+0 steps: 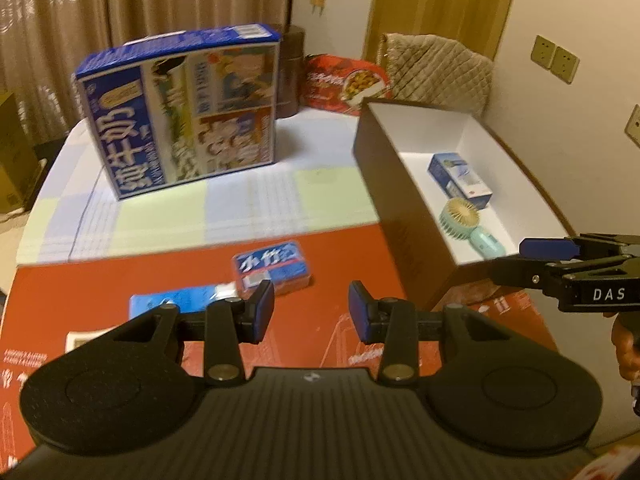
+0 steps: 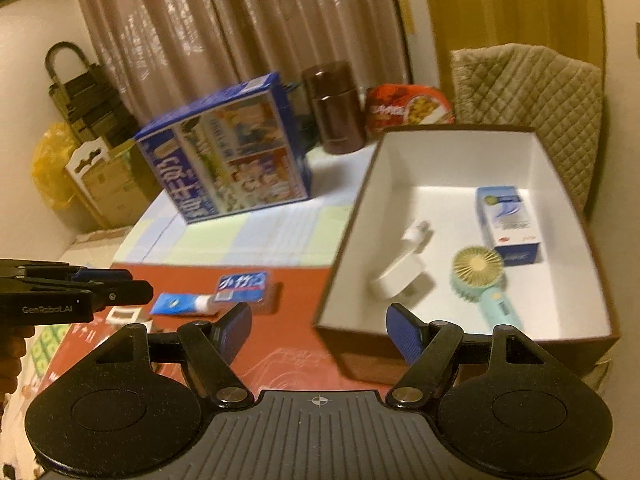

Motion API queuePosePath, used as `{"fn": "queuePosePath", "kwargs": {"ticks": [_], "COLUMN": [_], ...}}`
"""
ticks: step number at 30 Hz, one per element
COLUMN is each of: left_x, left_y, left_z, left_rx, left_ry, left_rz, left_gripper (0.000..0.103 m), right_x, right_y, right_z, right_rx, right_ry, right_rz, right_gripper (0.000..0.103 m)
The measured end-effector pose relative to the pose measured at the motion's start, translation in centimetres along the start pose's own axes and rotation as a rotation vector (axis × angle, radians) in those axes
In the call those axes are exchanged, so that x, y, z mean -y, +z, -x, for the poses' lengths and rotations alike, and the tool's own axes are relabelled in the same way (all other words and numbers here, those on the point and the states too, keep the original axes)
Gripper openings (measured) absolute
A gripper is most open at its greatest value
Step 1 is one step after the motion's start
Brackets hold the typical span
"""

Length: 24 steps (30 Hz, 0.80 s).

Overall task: Organize rigid objects
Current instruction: 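Move both tools back over the remaining items on the mat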

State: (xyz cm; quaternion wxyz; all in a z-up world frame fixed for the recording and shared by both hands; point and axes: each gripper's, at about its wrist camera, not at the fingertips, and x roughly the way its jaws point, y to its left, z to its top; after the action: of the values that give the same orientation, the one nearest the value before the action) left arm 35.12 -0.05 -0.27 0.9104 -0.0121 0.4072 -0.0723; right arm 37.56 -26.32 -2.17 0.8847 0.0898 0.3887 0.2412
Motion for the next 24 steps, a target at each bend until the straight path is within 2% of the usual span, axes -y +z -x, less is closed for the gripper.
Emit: {"fn": "queuePosePath", "kwargs": {"ticks": [11, 24], "left_x": [-4.6, -10.0], "left_y": [-4.0, -9.1], "left_z": [2.0, 3.0], "left_rx": [-0.024, -0.072], "left_ry": [0.098, 0.231], "left_rz": [0.1, 0.248], "left_gripper": [0.037, 0.037], "right_x": [-4.4, -8.3], "right_y": [-1.9, -3.7], "right_z": [-3.1, -8.0], "right_rx": [-0.08, -0.183], "right_ry": [0.081, 0.13], "right_rz": [0.053, 0.123], "right_gripper": [0.071, 0.071]}}
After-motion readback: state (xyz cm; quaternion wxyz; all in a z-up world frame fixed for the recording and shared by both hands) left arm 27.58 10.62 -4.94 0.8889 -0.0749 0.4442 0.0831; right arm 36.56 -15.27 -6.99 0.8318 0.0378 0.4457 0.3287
